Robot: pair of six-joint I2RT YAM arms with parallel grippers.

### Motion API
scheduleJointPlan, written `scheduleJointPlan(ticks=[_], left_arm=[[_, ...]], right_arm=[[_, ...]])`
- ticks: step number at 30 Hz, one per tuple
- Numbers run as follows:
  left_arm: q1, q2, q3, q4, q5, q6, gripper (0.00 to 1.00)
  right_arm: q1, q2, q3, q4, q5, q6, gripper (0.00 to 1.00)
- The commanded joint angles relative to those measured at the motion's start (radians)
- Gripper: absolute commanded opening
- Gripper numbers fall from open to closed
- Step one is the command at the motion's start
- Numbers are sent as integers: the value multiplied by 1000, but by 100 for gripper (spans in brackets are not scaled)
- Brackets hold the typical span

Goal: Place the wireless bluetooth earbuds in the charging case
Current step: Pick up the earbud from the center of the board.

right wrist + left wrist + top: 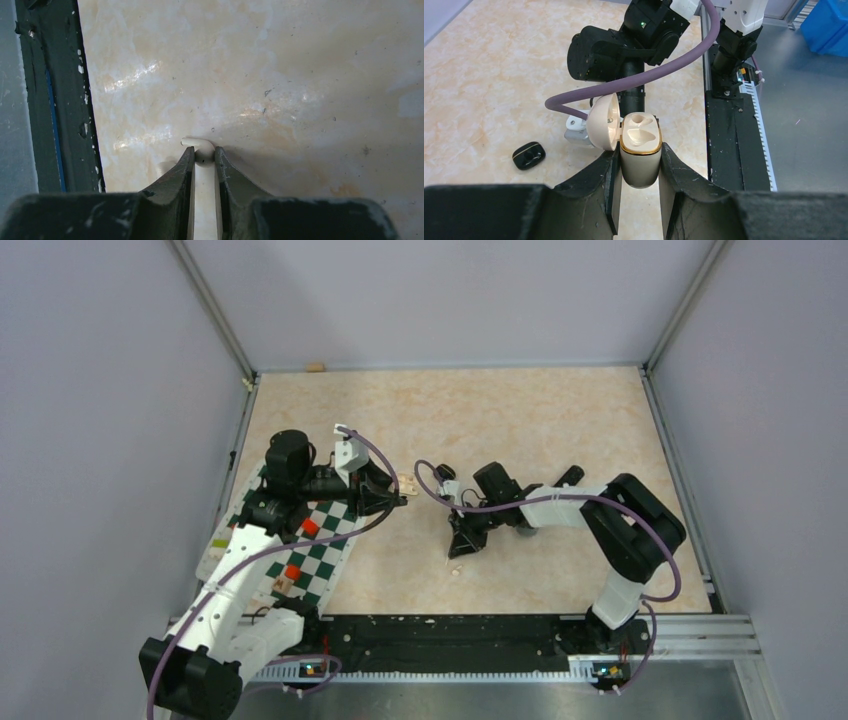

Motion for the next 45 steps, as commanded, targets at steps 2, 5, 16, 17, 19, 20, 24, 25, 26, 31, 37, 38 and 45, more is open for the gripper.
scheduleJointPlan(ticks=[2,5,16,17,19,20,24,25,26,31,37,38,45], left_arm=[[3,-11,-7,49,32,-6,9],[3,-11,-9,49,24,-7,9],[1,16,-12,85,16,-37,9],[1,20,-11,91,15,-43,9],[0,29,-14,104,12,-55,9],[0,33,-14,112,10,-62,9],[-12,54,-12,140,-25,-89,9],[-16,59,-10,141,-39,-90,9],[-20,68,-8,141,-51,-89,9],[-47,111,15,114,-75,-60,9],[-105,230,170,-130,-53,139,9],[-113,252,193,-161,-47,161,9],[-152,338,202,-106,0,112,8]], right_arm=[[17,16,23,-15,20,-14,9],[17,0,43,-26,17,-8,4],[-142,-210,68,4,-1,74,1],[-165,-236,68,13,0,83,0],[-206,-291,66,24,14,91,0],[-220,-318,64,27,28,91,0],[-252,-445,67,37,123,75,0],[-254,-469,73,31,154,62,0],[-253,-496,85,17,185,46,0],[-254,-615,158,-35,295,-50,0],[-243,-677,269,-95,274,-103,0],[-231,-681,285,-107,281,-116,0],[-74,-744,240,-53,364,-169,0]])
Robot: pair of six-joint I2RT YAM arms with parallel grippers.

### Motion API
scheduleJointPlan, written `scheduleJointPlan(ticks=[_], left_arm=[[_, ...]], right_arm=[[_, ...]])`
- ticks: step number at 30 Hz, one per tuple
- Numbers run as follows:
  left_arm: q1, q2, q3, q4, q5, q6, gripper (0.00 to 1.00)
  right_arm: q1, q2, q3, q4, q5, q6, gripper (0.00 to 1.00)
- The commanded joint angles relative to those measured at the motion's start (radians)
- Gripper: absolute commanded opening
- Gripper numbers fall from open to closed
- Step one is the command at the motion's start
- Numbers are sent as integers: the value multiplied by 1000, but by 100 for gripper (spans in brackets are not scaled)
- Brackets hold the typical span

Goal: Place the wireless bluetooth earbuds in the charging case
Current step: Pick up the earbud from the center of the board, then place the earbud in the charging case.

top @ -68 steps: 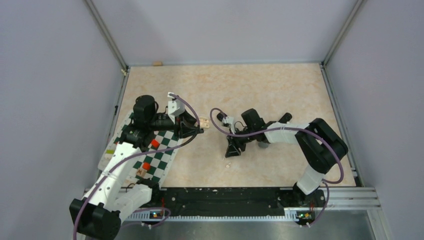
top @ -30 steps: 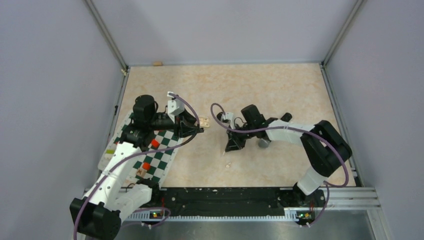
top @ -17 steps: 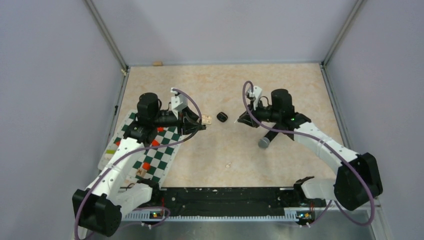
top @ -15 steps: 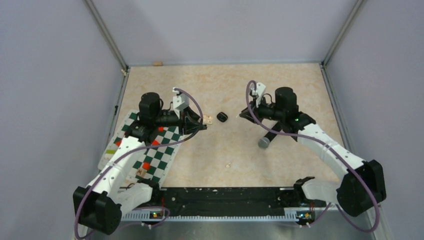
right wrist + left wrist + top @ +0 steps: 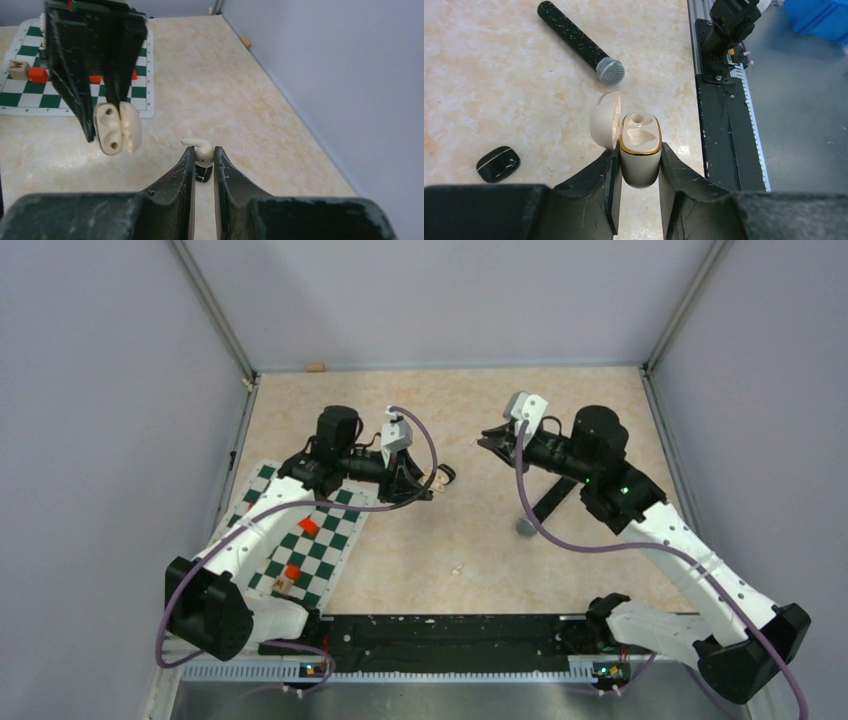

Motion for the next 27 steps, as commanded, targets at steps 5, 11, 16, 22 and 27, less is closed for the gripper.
scheduleJointPlan(ticks=[5,11,16,22,27], left_arm=[[-25,19,-11,84,75,-43,8],[-27,0,-40,109,59,-20,7],[-27,-13,-74,115,14,39,5],[-27,-29,-101,118,17,93,3],[-27,-52,-139,146,16,115,3]], right_arm=[[83,-76,-69,102,-7,41,0],[159,-66,-97,104,18,34,0],[207,-32,-94,113,29,39,0],[262,18,-71,91,76,1,0],[292,45,-63,81,101,-21,0]])
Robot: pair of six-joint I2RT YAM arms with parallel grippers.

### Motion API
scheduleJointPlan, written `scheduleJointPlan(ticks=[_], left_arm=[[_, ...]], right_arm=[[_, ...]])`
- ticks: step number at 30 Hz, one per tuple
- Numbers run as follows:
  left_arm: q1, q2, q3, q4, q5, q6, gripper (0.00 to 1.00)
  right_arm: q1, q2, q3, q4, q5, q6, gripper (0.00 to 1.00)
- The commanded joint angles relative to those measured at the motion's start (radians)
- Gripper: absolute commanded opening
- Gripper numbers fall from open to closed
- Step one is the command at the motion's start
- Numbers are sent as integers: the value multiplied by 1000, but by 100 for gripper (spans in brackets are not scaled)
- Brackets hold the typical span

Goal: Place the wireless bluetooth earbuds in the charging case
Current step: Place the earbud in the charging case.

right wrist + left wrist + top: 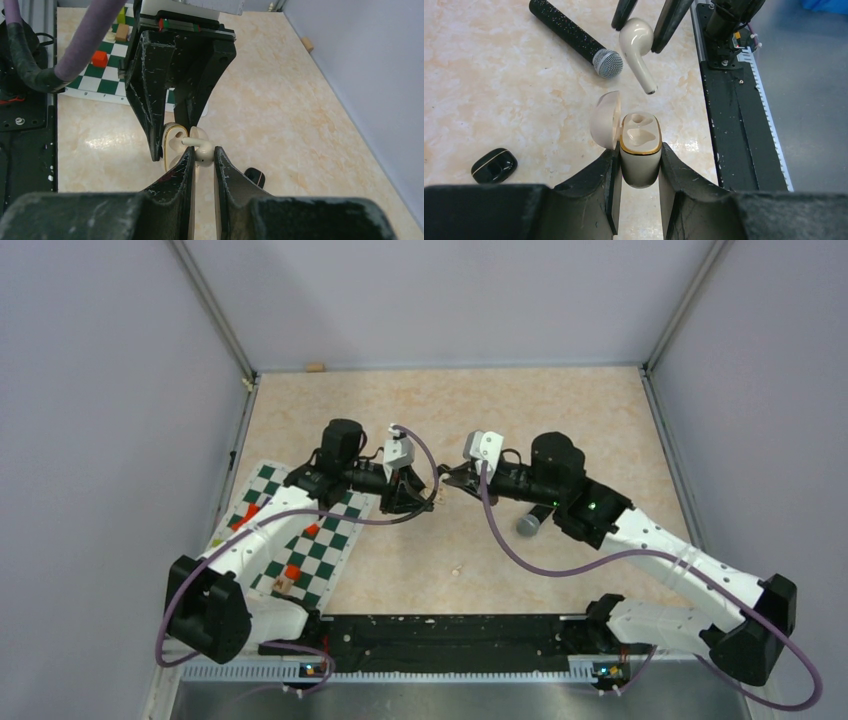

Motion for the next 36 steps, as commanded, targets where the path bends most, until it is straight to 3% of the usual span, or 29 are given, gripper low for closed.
scheduleJointPlan(ticks=[1,36], left_arm=[[-3,-49,-31,61,7,54,3],[-1,-49,-42,123,29,-20,4]], right_arm=[[33,16,39,12,34,-24,0],[100,78,48,42,105,-46,0]])
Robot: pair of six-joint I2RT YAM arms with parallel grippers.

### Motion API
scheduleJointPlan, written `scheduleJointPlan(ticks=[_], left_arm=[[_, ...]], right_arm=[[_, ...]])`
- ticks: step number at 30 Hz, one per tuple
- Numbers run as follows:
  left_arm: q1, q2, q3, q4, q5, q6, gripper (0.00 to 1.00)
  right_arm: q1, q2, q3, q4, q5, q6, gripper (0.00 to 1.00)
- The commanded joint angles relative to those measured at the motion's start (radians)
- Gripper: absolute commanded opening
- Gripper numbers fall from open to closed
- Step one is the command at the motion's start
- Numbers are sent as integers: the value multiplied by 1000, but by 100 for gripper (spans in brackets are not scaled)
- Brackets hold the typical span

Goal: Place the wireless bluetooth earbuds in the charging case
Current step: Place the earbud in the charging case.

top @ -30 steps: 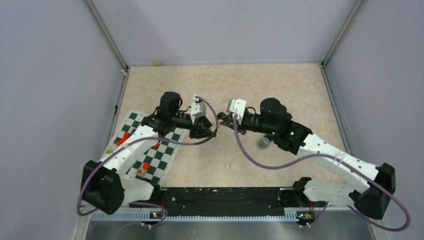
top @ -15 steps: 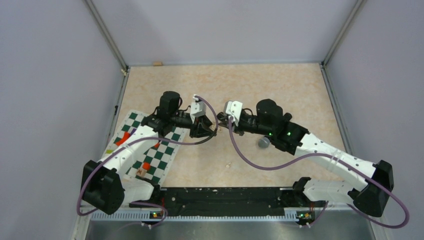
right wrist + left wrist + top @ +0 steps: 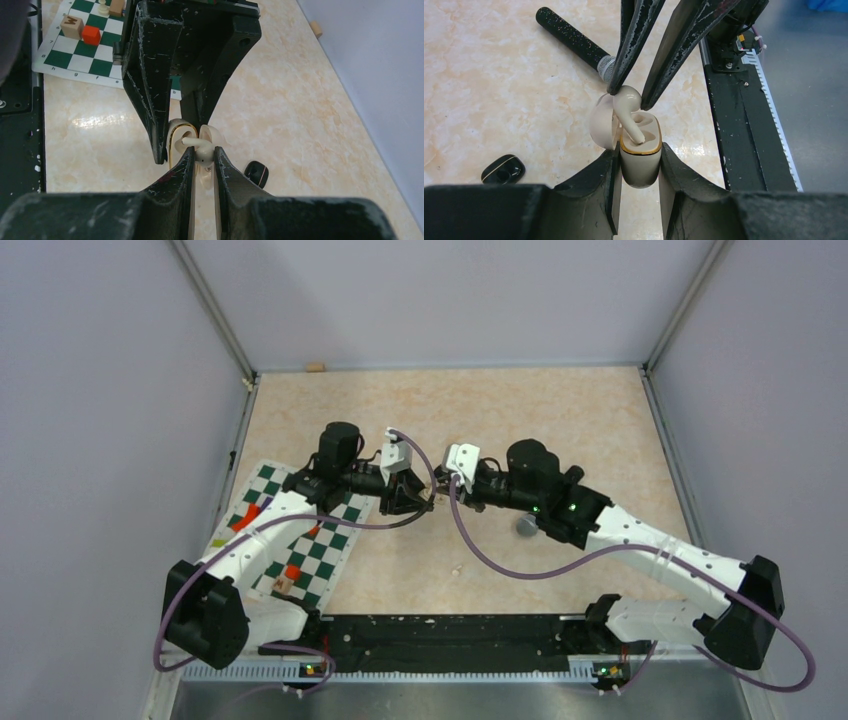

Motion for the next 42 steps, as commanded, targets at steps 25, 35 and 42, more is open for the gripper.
scheduleJointPlan(ticks=[25,35,42], left_arm=[[17,-25,-19,177,36,-155,3],[34,-33,-42,273,38,-245,2],[41,-33,-50,314,41,-284,2]], right_arm=[[29,31,25,112,24,71,0],[30,30,21,114,15,91,0],[31,32,11,118,11,89,0]])
